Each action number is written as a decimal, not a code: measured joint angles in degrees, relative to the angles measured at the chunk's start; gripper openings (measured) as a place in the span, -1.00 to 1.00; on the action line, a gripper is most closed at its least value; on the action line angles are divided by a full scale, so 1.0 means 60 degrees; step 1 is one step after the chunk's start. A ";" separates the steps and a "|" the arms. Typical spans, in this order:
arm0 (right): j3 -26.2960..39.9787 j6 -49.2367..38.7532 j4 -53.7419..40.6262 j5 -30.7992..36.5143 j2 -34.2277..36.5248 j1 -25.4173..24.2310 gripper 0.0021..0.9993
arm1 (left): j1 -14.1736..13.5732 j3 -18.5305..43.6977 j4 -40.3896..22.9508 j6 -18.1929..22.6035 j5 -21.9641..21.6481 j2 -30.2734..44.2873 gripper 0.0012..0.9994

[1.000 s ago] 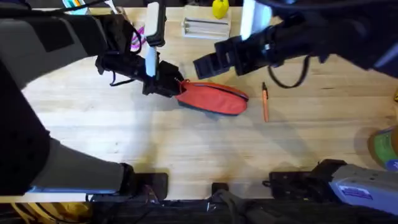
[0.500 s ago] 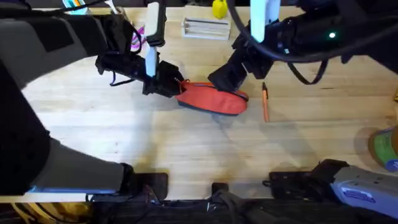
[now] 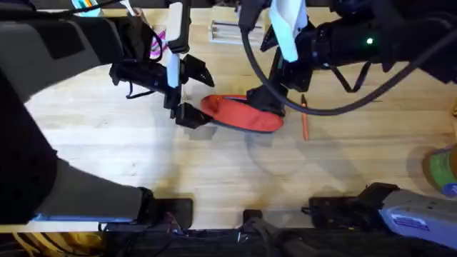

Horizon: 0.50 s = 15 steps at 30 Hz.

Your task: Unzip the bag, pick up the pens from the table one at a time and place them inside, then zip the bag closed.

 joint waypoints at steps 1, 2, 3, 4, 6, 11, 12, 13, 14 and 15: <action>0.0000 -0.0243 -0.0004 0.0000 0.0000 0.0000 1.00 | 0.0000 0.0000 0.0000 0.0000 -0.0007 0.0001 0.99; 0.0000 -0.0466 -0.0004 0.0000 0.0000 0.0000 1.00 | 0.0000 0.0000 0.0000 0.0000 -0.0011 0.0001 0.99; 0.0000 -0.0666 -0.0004 0.0000 0.0000 0.0000 1.00 | 0.0003 0.0000 0.0000 0.0000 -0.0011 0.0001 0.99; 0.0000 -0.0871 -0.0004 0.0000 0.0000 0.0000 1.00 | 0.0004 0.0000 -0.0004 0.0000 -0.0011 0.0001 0.99; 0.0000 -0.1222 -0.0004 0.0002 0.0000 0.0000 1.00 | 0.0034 0.0000 -0.0002 0.0000 -0.0011 0.0001 0.99; 0.0000 -0.1754 0.0201 -0.0007 0.0003 0.0000 0.19 | 0.0445 0.0011 -0.0044 0.0000 -0.0014 -0.0003 0.99; 0.0000 -0.1798 0.0184 -0.0007 0.0000 0.0000 -0.07 | 0.0557 0.0011 -0.0064 0.0000 -0.0015 -0.0015 0.99; 0.0000 -0.1831 0.0102 -0.0007 0.0001 0.0000 -0.34 | 0.0670 0.0011 -0.0082 0.0000 -0.0015 -0.0024 0.99; 0.0000 -0.1874 -0.0029 -0.0016 0.0000 0.0000 -0.64 | 0.0800 0.0011 -0.0088 0.0000 -0.0019 -0.0048 0.99; 0.0000 -0.1879 -0.0175 -0.0052 0.0000 0.0000 -0.86 | 0.0908 0.0011 -0.0096 0.0000 -0.0034 -0.0090 0.99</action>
